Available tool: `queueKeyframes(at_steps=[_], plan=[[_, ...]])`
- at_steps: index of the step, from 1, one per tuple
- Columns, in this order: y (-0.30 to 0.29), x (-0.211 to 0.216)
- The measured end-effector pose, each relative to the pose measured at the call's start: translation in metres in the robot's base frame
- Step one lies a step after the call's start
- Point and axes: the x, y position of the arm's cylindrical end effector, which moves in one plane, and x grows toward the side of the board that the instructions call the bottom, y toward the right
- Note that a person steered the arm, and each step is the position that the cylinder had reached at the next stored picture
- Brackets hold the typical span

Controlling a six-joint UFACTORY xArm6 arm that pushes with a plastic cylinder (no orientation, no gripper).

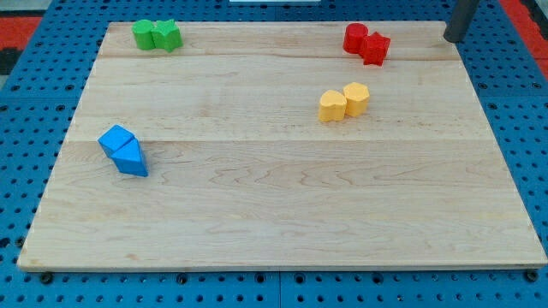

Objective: Separate yellow heart and yellow hexagon

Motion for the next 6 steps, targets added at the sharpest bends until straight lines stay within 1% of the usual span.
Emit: queueKeyframes(at_steps=[1,2,3,4,5,6], plan=[[0.000,0.000],[0.014,0.035],[0.014,0.086],[-0.048,0.107],[-0.127,0.132],[-0.164,0.149]])
